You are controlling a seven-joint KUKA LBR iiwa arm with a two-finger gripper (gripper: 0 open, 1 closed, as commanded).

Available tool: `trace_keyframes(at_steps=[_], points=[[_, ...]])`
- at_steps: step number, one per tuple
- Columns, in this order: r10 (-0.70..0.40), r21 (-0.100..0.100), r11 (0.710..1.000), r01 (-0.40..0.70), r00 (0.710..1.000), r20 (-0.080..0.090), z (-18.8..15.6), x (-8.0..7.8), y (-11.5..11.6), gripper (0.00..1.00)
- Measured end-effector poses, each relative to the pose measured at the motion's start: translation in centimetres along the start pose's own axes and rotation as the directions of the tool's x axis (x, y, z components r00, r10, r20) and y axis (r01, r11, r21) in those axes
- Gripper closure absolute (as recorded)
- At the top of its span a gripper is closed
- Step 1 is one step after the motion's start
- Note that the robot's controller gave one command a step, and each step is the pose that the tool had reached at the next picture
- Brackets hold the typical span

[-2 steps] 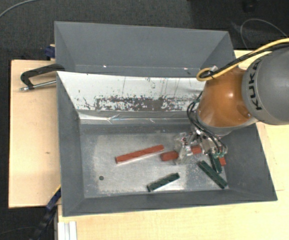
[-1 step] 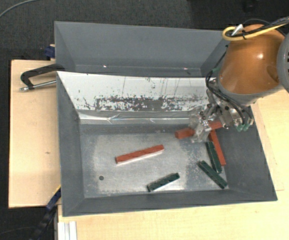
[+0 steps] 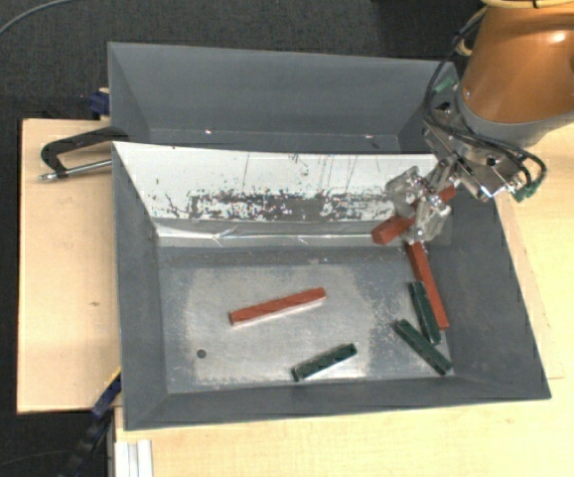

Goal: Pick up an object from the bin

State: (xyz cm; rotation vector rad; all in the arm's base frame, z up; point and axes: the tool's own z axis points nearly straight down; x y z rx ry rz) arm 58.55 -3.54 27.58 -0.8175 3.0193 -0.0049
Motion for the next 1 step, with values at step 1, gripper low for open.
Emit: trace_keyframes(at_steps=[1], points=[[-0.353, -0.009, 0.936, 0.353, 0.936, -0.007, -2.39, 2.93, 3.54, 1.0]])
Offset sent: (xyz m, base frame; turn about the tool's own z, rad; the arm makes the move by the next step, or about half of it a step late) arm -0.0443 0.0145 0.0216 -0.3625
